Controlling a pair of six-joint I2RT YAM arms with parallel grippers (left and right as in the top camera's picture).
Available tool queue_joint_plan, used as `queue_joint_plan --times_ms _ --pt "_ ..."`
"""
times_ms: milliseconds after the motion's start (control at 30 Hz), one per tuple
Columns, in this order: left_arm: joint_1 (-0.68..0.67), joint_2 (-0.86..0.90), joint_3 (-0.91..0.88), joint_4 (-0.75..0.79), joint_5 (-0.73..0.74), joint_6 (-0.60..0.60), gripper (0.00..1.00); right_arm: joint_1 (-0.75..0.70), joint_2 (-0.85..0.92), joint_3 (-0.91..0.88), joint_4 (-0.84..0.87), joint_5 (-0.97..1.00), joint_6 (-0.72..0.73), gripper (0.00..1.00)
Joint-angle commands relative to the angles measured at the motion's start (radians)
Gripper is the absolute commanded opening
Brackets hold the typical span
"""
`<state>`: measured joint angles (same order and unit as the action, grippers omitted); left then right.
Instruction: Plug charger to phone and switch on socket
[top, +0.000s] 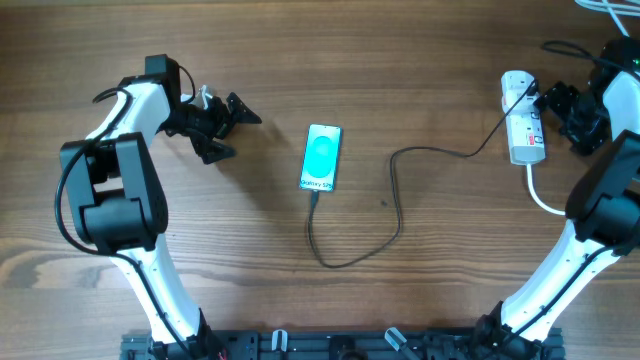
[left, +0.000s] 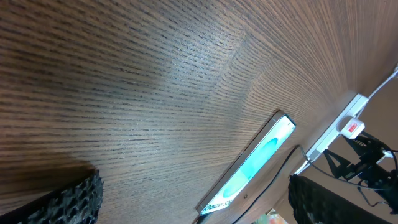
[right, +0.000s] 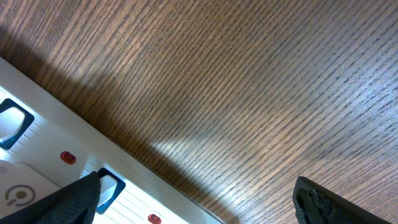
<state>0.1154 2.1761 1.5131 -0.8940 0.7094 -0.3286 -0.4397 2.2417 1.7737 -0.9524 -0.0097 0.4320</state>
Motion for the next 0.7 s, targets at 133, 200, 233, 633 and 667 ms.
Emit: queue_joint_plan --times_ms 133,200,233,633,667 --pt "0.006 0.049 -0.019 0.003 -0.079 0.003 1.0 0.01 0.027 -0.002 -0.026 -0.045 -0.012 1.0" --pt "0.005 0.049 -0.019 0.003 -0.079 0.003 1.0 0.01 0.027 -0.002 -0.028 -0.045 -0.01 1.0" --pt "0.005 0.049 -0.019 0.003 -0.079 0.003 1.0 0.01 0.027 -0.002 -0.028 -0.045 -0.01 1.0" --pt "0.005 0.049 -0.019 0.003 -0.079 0.003 1.0 0.024 0.027 -0.064 0.016 -0.045 0.016 1.0" --pt "0.005 0.049 -0.019 0.003 -0.079 0.003 1.0 0.024 0.027 -0.077 0.024 -0.045 0.017 1.0"
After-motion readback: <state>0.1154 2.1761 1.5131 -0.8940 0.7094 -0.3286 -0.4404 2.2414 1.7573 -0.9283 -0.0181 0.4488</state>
